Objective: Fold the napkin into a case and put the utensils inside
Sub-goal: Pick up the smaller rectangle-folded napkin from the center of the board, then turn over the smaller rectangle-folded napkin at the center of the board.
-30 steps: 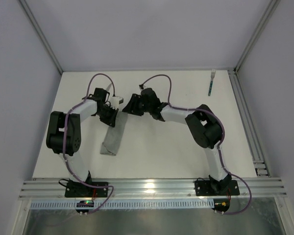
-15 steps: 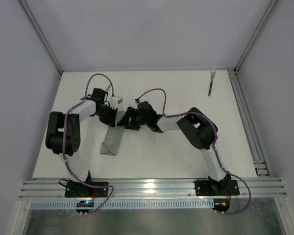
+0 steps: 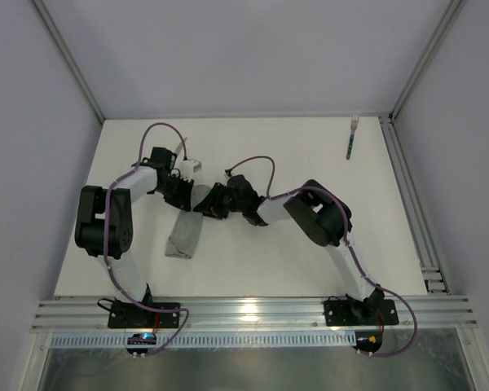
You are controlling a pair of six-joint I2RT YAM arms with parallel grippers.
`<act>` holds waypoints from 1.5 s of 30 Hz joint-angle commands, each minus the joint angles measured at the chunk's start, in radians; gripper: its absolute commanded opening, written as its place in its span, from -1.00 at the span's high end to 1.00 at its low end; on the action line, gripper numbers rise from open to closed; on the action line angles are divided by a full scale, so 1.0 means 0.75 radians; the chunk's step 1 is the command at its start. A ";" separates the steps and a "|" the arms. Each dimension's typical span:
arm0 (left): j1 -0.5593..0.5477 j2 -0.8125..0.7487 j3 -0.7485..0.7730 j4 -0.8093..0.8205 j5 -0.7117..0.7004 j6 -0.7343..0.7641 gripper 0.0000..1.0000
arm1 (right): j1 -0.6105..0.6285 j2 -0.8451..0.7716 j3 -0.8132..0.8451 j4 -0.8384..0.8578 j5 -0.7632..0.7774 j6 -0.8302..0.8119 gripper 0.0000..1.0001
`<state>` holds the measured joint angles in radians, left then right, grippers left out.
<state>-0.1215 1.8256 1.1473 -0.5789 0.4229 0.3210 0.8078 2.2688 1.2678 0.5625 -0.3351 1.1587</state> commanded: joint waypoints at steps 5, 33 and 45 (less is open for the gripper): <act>0.029 0.035 -0.028 0.023 -0.010 0.014 0.78 | 0.019 0.067 0.054 0.039 0.050 0.059 0.39; 0.270 -0.335 0.109 -0.273 0.138 0.079 0.15 | -0.218 -0.458 0.017 -0.849 -0.181 -0.933 0.94; 0.291 -0.354 0.147 -0.316 0.117 0.091 0.15 | -0.384 -0.391 0.301 -1.743 0.026 -1.440 0.94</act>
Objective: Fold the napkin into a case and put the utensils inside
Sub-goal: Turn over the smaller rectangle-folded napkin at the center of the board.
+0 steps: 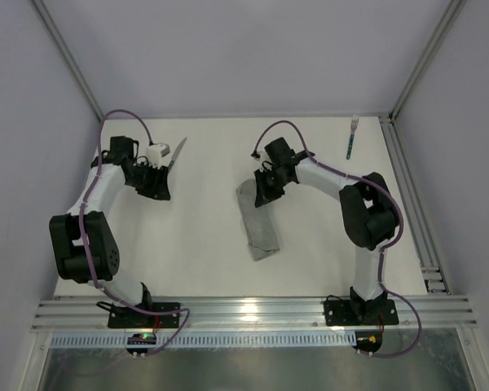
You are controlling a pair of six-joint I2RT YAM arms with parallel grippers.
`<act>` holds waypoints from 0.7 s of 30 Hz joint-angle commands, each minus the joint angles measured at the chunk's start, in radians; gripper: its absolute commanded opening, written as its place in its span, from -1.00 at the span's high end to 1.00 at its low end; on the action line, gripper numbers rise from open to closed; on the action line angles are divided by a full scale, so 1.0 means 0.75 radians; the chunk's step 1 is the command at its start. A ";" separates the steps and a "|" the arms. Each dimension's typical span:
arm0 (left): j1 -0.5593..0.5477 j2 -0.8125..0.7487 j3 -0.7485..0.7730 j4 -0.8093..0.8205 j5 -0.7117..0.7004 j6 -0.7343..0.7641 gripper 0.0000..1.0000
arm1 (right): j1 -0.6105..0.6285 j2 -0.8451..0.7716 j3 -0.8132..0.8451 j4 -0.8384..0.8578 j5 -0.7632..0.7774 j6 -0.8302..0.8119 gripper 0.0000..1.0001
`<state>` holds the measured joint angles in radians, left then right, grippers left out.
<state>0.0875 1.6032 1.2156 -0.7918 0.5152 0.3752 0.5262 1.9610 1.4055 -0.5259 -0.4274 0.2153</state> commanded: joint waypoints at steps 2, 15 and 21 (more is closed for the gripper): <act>0.014 -0.062 0.058 -0.034 -0.014 0.027 0.15 | -0.020 0.010 0.149 -0.389 0.259 -0.224 0.94; 0.053 -0.080 0.071 -0.039 -0.036 0.058 0.15 | -0.049 -0.001 0.165 -0.663 1.024 -0.408 0.94; 0.065 -0.084 0.081 -0.043 -0.041 0.072 0.15 | -0.049 -0.035 0.149 -0.706 1.355 -0.416 0.94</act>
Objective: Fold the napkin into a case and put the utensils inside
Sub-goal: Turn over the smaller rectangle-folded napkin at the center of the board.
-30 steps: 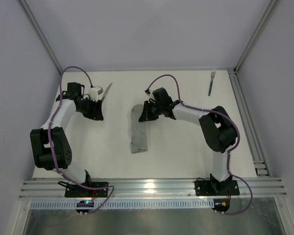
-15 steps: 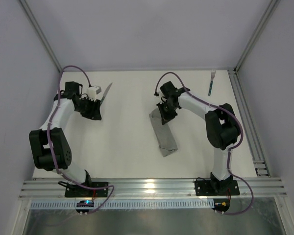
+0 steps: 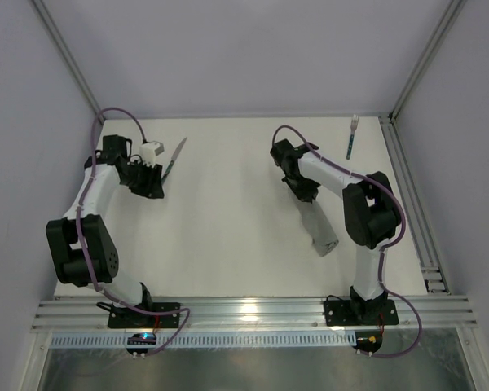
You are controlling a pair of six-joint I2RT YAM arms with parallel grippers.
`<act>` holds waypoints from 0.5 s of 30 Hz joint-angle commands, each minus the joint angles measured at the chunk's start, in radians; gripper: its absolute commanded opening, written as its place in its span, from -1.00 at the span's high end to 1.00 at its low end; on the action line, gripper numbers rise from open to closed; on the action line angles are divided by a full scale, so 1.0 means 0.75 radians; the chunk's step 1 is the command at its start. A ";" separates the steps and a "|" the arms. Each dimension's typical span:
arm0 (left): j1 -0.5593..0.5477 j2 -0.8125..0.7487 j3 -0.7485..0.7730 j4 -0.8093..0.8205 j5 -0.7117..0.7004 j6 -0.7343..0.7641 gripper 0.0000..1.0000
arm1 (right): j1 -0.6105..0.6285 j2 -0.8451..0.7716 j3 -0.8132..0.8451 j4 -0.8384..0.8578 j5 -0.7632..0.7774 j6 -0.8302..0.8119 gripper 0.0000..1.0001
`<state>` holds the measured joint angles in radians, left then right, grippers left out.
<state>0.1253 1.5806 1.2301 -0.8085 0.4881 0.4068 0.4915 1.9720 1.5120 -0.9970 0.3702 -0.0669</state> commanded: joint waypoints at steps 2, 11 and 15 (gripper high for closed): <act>0.023 -0.054 0.062 -0.020 -0.002 0.032 0.16 | -0.003 -0.056 0.013 -0.092 0.391 -0.035 0.94; 0.052 -0.052 0.064 -0.004 0.014 0.024 0.15 | 0.182 0.053 -0.096 0.059 0.590 0.009 0.94; 0.070 -0.056 0.066 -0.012 0.010 0.034 0.16 | 0.359 0.256 0.011 0.014 0.578 0.087 0.95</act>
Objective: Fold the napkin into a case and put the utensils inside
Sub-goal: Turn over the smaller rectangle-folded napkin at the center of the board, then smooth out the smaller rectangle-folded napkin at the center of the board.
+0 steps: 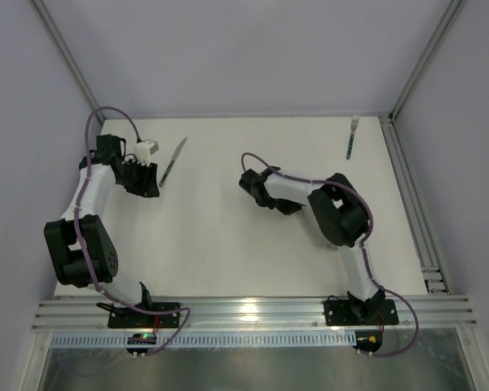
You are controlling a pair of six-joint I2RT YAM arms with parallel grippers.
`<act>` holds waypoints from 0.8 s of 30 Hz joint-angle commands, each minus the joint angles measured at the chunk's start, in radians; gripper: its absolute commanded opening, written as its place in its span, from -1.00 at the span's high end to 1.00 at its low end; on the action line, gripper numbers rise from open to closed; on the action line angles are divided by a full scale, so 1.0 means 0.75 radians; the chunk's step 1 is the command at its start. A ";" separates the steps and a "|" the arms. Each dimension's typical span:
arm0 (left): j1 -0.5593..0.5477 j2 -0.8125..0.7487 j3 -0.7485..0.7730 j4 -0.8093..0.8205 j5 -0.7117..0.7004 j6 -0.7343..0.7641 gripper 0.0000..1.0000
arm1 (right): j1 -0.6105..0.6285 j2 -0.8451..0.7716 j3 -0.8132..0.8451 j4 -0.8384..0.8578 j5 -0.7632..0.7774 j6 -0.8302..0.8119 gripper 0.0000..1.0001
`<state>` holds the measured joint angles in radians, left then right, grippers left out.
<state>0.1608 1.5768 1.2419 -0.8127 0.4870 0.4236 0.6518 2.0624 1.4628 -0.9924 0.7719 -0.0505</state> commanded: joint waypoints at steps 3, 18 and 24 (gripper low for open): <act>0.031 -0.059 0.052 -0.011 0.007 0.022 0.16 | 0.270 0.252 0.189 -0.012 -0.033 0.129 0.94; 0.051 -0.053 0.066 -0.017 0.011 0.018 0.15 | 0.634 0.353 0.381 0.100 -0.301 0.239 0.08; 0.049 -0.039 0.087 -0.033 0.036 0.000 0.12 | 0.708 0.214 0.428 0.182 -0.360 0.241 -0.91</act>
<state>0.1913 1.5711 1.2613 -0.8223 0.4877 0.4271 1.1599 2.2639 1.7664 -1.0100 0.7010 0.0589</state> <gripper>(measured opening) 0.434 0.896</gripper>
